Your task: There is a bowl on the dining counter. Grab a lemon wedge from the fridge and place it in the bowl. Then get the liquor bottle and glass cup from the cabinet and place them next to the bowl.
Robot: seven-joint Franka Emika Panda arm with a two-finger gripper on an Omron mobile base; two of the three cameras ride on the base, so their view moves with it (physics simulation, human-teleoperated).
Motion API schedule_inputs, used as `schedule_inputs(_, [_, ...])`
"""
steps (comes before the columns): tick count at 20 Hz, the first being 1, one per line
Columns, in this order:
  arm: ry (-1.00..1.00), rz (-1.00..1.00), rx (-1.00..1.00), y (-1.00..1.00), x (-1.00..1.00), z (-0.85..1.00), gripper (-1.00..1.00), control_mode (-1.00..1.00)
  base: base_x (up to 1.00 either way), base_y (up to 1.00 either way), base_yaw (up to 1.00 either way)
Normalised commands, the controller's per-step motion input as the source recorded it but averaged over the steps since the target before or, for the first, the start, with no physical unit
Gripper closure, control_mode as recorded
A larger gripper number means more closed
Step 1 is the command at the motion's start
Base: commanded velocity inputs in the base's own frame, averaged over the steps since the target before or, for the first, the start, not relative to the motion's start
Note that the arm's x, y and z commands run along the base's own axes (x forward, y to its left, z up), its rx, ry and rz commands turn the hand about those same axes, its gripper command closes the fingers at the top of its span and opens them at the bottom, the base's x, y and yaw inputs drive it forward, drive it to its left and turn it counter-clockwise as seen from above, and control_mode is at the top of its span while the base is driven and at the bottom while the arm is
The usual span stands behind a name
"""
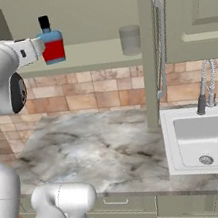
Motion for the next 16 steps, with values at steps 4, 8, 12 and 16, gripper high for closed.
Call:
schedule_inputs(4, [0.05, -0.03, 0.0, 0.06, 0.53, 0.0, -1.0, -1.0, 0.0, 0.0, 0.0])
schedule_inputs(8, [0.02, -0.01, 0.01, -0.05, 0.5, 0.03, -1.0, -1.0, 0.0, 0.0, 0.0])
schedule_inputs(12, [0.01, 0.0, 0.0, 0.0, 0.5, 0.12, -1.0, -1.0, 0.0, 0.0, 0.0])
schedule_inputs(16, [0.0, 0.0, 0.0, 0.0, 0.46, 0.13, -1.0, -1.0, 0.0, 0.0, 0.0])
